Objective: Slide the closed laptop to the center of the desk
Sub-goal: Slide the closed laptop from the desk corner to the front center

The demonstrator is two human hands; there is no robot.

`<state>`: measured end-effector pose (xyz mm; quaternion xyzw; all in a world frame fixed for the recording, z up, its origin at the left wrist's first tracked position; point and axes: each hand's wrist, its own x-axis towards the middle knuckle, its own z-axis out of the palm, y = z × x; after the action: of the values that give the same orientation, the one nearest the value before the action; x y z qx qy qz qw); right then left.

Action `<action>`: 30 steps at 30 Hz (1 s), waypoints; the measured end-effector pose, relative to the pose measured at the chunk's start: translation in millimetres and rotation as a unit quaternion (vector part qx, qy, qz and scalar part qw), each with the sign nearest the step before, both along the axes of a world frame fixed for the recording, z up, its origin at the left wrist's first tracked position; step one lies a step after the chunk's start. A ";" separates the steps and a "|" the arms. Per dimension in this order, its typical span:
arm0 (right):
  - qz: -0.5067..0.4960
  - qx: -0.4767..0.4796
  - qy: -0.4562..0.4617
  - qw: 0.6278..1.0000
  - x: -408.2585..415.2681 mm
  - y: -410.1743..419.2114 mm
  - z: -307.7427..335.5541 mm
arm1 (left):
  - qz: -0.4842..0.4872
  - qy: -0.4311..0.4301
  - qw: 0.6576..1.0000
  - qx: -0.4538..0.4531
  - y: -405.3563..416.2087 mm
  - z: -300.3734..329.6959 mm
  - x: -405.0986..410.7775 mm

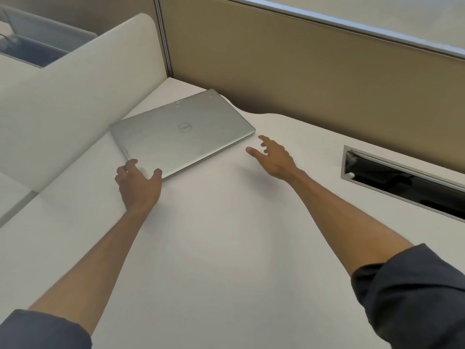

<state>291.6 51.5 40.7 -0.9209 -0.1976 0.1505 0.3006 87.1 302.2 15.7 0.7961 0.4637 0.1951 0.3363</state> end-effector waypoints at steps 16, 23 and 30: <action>-0.002 -0.029 0.014 0.999 69.9 50.5 -12.0 | 0.013 -0.011 0.998 -0.062 45.3 -11.2 31.7; 0.020 -0.092 -0.032 0.995 86.4 83.5 -20.6 | 0.080 -0.041 0.995 -0.054 41.5 -14.9 48.4; -0.034 -0.109 -0.029 0.993 89.8 100.1 -28.4 | 0.116 0.006 0.990 -0.080 47.3 -12.5 60.0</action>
<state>381.3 151.6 12.3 -0.9582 -0.1569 0.1341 0.1980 147.1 349.5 3.2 0.7086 0.5689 0.1906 0.3713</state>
